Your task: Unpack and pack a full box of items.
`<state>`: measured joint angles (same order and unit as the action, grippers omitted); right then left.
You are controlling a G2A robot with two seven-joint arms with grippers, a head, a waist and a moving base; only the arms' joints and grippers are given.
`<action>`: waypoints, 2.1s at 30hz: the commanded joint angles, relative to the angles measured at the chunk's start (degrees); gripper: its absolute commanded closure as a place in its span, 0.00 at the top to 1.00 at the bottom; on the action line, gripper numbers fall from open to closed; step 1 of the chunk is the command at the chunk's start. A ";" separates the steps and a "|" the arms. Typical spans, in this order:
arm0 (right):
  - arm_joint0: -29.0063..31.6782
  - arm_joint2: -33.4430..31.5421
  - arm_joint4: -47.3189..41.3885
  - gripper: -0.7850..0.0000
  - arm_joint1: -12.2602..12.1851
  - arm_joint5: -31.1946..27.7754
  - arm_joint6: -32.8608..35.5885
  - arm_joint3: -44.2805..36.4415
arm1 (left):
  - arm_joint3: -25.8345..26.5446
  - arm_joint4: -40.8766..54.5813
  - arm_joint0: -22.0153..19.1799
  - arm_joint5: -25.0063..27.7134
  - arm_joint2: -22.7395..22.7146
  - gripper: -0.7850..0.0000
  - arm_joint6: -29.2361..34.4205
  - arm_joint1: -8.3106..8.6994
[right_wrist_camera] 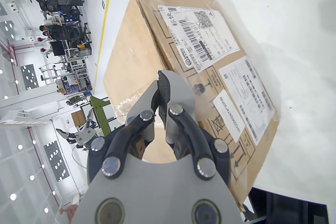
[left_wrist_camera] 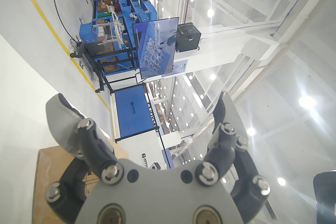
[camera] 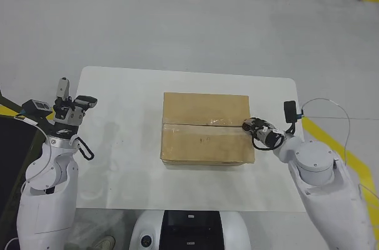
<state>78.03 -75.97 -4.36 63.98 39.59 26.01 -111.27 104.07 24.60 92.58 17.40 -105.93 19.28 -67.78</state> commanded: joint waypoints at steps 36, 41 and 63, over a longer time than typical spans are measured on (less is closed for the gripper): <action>-14.56 16.52 -4.78 0.00 3.17 -7.45 5.71 11.97 | 0.00 0.00 0.00 0.00 0.00 1.00 0.00 0.00; -15.96 18.75 -5.54 0.00 3.80 -8.23 6.02 12.73 | 0.00 0.00 0.00 0.00 0.00 1.00 0.00 0.00; -24.26 27.66 -8.64 0.00 7.44 -12.35 6.34 19.24 | 0.00 0.00 0.00 0.00 0.00 1.00 0.00 0.00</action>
<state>54.07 -48.58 -13.01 71.30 27.26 32.35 -92.30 104.07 24.60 92.58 17.40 -105.93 19.28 -67.78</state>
